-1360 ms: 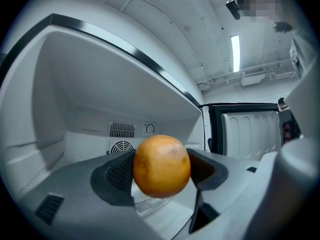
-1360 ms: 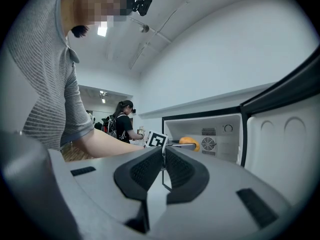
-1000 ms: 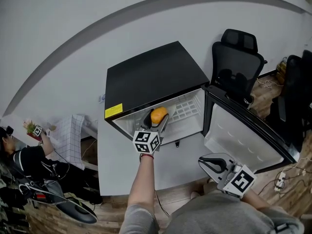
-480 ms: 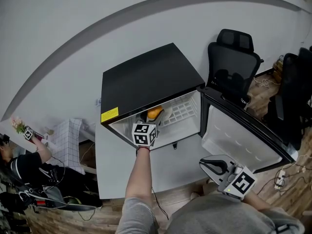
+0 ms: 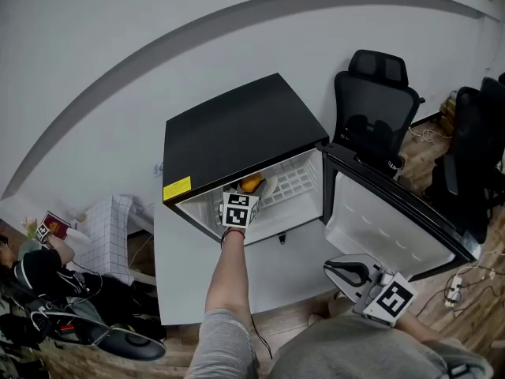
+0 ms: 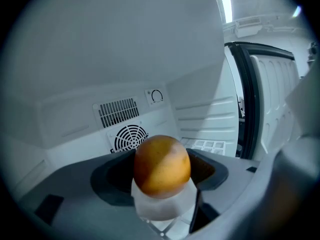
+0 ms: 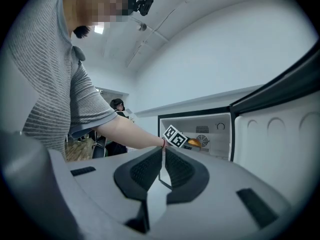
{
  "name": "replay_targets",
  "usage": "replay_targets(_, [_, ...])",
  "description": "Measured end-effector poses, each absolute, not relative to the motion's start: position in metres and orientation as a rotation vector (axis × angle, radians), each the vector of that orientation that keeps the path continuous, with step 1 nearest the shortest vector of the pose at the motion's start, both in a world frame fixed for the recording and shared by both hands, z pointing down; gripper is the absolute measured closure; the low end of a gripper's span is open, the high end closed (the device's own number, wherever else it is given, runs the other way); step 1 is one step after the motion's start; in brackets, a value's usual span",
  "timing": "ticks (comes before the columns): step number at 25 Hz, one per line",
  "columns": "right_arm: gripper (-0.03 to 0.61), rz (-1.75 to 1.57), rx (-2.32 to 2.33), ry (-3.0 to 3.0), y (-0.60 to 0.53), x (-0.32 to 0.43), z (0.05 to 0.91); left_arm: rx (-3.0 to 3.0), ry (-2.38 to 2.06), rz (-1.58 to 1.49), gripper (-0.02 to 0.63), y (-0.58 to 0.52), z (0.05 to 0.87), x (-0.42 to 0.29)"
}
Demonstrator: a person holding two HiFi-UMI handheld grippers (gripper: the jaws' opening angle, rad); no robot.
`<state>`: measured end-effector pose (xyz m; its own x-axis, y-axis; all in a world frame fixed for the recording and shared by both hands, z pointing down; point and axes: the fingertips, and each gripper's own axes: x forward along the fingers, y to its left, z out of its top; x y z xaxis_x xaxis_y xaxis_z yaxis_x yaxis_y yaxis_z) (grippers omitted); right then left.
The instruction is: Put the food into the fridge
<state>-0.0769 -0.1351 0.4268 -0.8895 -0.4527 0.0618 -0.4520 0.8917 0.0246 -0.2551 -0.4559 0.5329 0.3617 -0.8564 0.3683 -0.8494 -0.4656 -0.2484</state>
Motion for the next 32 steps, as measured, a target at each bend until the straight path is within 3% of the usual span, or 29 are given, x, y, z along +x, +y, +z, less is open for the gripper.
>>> replay_targets(32, [0.566,-0.013,0.778,-2.950,-0.140,-0.065,0.431,-2.546,1.646,-0.871,0.290,-0.474,0.558,-0.252])
